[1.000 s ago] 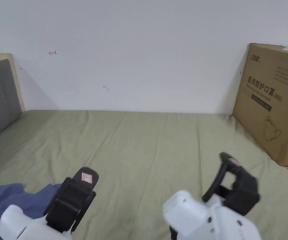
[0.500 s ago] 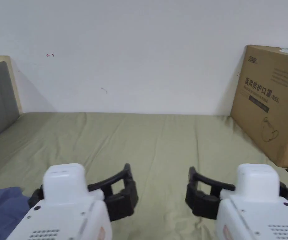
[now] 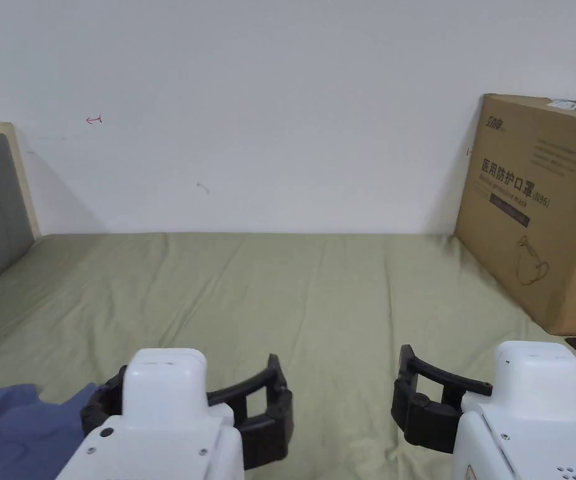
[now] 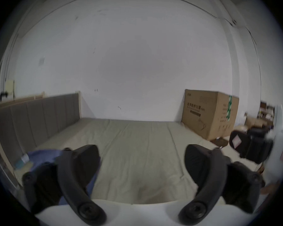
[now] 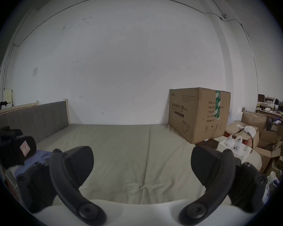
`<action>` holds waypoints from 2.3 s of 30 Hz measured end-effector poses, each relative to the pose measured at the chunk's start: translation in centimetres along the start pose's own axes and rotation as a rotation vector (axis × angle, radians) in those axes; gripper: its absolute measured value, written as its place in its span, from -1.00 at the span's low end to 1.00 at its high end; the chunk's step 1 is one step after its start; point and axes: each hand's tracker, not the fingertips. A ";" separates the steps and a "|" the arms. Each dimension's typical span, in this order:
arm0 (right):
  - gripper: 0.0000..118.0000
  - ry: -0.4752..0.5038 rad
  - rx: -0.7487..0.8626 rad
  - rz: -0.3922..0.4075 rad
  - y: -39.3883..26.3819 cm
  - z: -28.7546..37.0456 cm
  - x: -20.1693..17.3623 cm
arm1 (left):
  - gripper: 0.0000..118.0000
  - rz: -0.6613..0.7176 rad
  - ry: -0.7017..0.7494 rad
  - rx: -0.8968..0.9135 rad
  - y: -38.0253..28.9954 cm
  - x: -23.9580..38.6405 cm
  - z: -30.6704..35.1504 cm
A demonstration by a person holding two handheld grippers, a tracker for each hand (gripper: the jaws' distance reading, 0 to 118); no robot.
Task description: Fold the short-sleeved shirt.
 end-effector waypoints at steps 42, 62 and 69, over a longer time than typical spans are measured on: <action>-1.00 0.579 -0.104 0.052 0.3 -0.3 -16.4 | -1.00 -0.038 0.546 -0.039 2.1 -13.6 7.5; -1.00 0.594 -0.409 0.078 -6.1 -7.5 -16.3 | 0.63 0.419 0.400 -0.711 -12.3 -29.7 -10.5; -1.00 0.585 -0.489 0.112 -8.7 -10.3 -16.6 | 0.95 0.284 0.440 -0.760 -11.6 -31.0 -15.3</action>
